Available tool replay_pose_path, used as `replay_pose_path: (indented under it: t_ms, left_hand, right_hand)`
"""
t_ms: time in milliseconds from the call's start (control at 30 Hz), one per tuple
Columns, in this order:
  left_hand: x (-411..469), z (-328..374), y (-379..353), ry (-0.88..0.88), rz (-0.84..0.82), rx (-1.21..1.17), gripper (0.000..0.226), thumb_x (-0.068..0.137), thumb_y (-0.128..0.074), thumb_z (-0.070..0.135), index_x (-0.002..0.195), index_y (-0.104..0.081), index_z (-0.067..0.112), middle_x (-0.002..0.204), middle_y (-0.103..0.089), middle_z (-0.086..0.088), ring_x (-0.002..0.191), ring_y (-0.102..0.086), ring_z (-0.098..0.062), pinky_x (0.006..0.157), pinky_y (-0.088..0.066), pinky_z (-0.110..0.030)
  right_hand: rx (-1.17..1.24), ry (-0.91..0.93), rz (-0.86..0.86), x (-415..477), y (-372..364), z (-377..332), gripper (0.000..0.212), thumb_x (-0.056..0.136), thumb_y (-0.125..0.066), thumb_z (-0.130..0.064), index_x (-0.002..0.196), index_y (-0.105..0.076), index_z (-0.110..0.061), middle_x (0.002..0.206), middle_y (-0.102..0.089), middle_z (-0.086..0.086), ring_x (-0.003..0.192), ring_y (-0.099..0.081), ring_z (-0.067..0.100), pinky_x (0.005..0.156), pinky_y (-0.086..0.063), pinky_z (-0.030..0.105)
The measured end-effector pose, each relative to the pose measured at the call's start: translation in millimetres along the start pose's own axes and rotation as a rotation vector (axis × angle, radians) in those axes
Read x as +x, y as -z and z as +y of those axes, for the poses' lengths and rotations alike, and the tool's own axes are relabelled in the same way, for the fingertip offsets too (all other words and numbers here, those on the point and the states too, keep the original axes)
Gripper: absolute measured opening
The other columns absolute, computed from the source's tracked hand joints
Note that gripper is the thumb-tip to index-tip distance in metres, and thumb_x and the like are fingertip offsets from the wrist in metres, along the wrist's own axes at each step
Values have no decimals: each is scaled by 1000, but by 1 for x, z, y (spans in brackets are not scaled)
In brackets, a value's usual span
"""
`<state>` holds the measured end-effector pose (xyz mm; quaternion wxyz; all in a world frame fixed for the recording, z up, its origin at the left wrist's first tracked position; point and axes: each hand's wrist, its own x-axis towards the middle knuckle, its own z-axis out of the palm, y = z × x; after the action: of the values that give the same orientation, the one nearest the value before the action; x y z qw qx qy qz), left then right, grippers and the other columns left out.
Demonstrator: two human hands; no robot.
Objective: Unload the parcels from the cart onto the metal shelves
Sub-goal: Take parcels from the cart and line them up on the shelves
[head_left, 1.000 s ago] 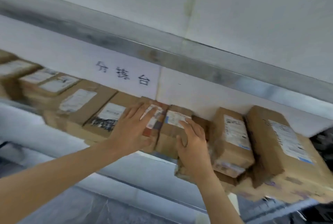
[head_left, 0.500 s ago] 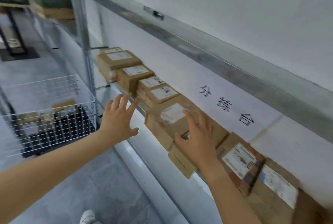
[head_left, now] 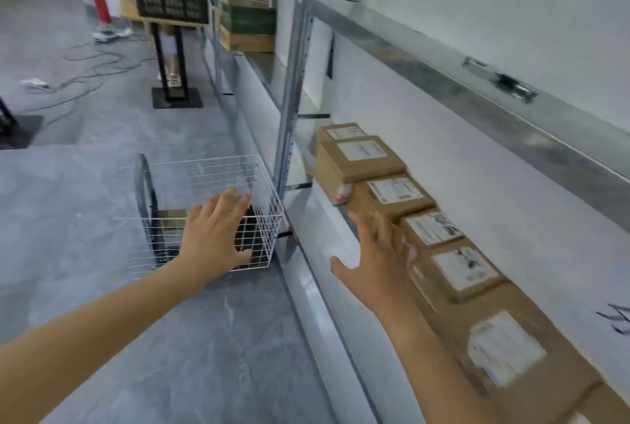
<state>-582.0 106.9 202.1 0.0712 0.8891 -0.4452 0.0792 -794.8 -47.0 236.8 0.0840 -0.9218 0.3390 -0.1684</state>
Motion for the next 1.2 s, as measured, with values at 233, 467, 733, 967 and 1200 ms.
replay_pose_path:
  t_ms: [233,467,733,967,1200]
  left_hand:
    - [40,-100,-8,175,-23,-6,100,67,-68,57,148,-20,22,152,-23,-6,137,-27,-30,106,-31,-49]
    - [61,-162,-28,318,-33,-18,102,64,-72,57,146,-25,20,150,-27,-9,137,-29,-34,105,-33,-54]
    - [110,-213,-54,415,-51,-14,102,67,-70,59,148,-22,21,152,-25,-6,139,-25,-30,107,-29,-52]
    - [196,-250,-73,471,-122,4,104,69,-65,61,150,-10,25,156,-14,-2,142,-16,-27,112,-23,-48]
    - [294,-296,-88,513,-162,46,101,72,-60,61,150,-5,25,157,-9,1,143,-13,-26,113,-22,-46]
  right_hand:
    - [88,46,-92,75,-46,-63,71,68,-52,-56,132,-28,-38,140,-35,4,126,-36,30,96,-41,52]
    - [87,148,-201,144,-86,-98,72,79,-67,-47,141,-34,-30,144,-29,3,133,-29,25,105,-32,46]
    - [159,202,-283,223,-145,-123,72,81,-66,-46,142,-32,-29,143,-25,2,132,-31,23,106,-32,44]
    - [271,184,-334,339,-201,-146,76,81,-68,-44,144,-29,-26,146,-25,7,134,-32,26,106,-36,47]
    - [314,172,-359,456,-238,-162,74,80,-71,-40,142,-34,-23,143,-29,8,130,-38,27,102,-42,49]
